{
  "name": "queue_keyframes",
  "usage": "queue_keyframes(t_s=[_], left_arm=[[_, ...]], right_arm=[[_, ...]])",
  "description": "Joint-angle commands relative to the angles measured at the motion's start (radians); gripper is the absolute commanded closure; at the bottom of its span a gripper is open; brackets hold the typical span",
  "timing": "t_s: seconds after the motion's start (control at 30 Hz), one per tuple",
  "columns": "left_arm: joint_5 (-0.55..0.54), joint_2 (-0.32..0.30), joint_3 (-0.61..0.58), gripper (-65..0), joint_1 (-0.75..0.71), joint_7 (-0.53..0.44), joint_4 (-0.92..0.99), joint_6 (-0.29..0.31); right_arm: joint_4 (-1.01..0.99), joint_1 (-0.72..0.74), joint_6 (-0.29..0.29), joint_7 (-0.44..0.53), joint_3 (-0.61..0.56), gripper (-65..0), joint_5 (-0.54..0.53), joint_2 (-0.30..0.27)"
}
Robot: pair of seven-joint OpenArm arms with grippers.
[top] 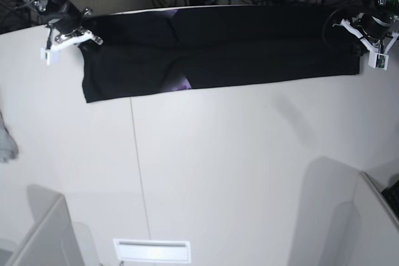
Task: Fold the T-shirt properly
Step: 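Release the folded hem and reposition both grippers at the strip's ends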
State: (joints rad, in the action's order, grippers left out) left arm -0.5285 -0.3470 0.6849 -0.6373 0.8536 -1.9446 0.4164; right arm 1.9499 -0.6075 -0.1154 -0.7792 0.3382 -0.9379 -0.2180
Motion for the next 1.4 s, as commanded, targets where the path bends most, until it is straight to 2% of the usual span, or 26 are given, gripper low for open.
queue_keyframes(t_s=[0.0, 0.07, 0.1, 0.17, 0.23, 0.3, 0.33, 0.4, 0.43, 0.5, 0.53, 0.6, 0.67, 0.7, 0.73, 0.93, 1.07, 1.17, 1.37], left_arm=[[-0.003, -0.014, 0.012, 0.0, -0.006, -0.017, -0.012, -0.003], [-0.003, -0.014, 0.014, 0.0, -0.006, -0.017, -0.012, -0.004], [-0.003, -0.013, 0.017, -2.1, -0.006, -0.017, -0.012, -0.004], [-0.003, -0.008, 0.045, -14.8, -0.006, -0.017, -0.012, -0.004], [-0.005, -0.007, 0.065, -28.5, -0.006, -0.017, -0.012, -0.004], [-0.009, -0.007, 0.089, -44.9, -0.006, -0.017, -0.014, -0.004], [-0.011, -0.007, 0.104, -50.7, -0.006, -0.017, -0.016, -0.004], [-0.012, 0.001, 0.126, -57.9, -0.003, -0.017, -0.017, -0.004], [-0.012, 0.010, 0.135, -58.4, 0.000, -0.018, -0.019, -0.004], [-0.012, 0.027, 0.144, -58.4, 0.001, -0.018, -0.020, -0.003], [-0.012, 0.036, 0.144, -57.1, 0.001, -0.018, -0.020, -0.003], [-0.012, 0.050, 0.137, -47.6, 0.001, -0.018, -0.019, -0.003], [-0.012, 0.068, 0.135, -26.8, 0.010, -0.018, -0.012, -0.003], [-0.009, 0.079, 0.135, -13.0, 0.024, -0.018, -0.011, -0.003], [-0.005, 0.091, 0.135, -0.7, 0.033, -0.018, -0.006, -0.003], [-0.003, 0.107, 0.095, 0.0, 0.106, -0.018, 0.098, -0.004], [-0.003, 0.107, 0.072, 0.0, 0.147, -0.023, 0.215, -0.004], [0.003, 0.107, 0.072, 0.0, 0.179, -0.024, 0.284, -0.004], [0.181, 0.108, 0.002, 0.0, 0.273, -0.024, 0.362, -0.004]], right_arm=[[0.013, -0.002, 0.004, 0.011, 0.008, 0.0, -0.008, -0.014], [0.013, -0.012, 0.004, 0.016, 0.008, -11.3, -0.008, -0.014], [0.016, -0.015, 0.004, 0.017, 0.008, -16.8, 0.000, -0.014], [0.019, -0.015, 0.004, 0.019, 0.008, -23.3, 0.059, -0.005], [0.019, -0.012, 0.004, 0.030, 0.008, -23.6, 0.127, 0.012], [0.021, -0.015, 0.006, 0.076, 0.008, -23.6, 0.184, 0.042], [0.027, -0.016, 0.006, 0.097, 0.008, -23.7, 0.207, 0.052], [0.035, -0.025, 0.009, 0.131, 0.002, -23.7, 0.240, 0.065], [0.044, -0.027, 0.010, 0.151, 0.000, -23.7, 0.254, 0.073], [0.061, -0.036, 0.015, 0.198, -0.004, -23.6, 0.262, 0.076], [0.067, -0.044, 0.036, 0.231, -0.004, -23.4, 0.264, 0.076], [0.067, -0.058, 0.112, 0.309, -0.004, -19.7, 0.264, 0.082], [0.067, -0.065, 0.197, 0.358, -0.004, -8.0, 0.265, 0.087], [0.067, -0.064, 0.236, 0.356, -0.006, 0.0, 0.265, 0.087], [0.064, -0.059, 0.262, 0.343, -0.011, 0.0, 0.265, 0.087], [0.044, 0.014, 0.277, 0.220, -0.092, 0.0, 0.271, 0.087], [0.001, 0.039, 0.276, 0.211, -0.092, 0.0, 0.276, 0.087], [-0.047, 0.059, 0.276, 0.205, -0.095, 0.0, 0.339, 0.087], [-0.203, 0.153, 0.276, 0.205, -0.090, 0.0, 0.497, 0.133]])
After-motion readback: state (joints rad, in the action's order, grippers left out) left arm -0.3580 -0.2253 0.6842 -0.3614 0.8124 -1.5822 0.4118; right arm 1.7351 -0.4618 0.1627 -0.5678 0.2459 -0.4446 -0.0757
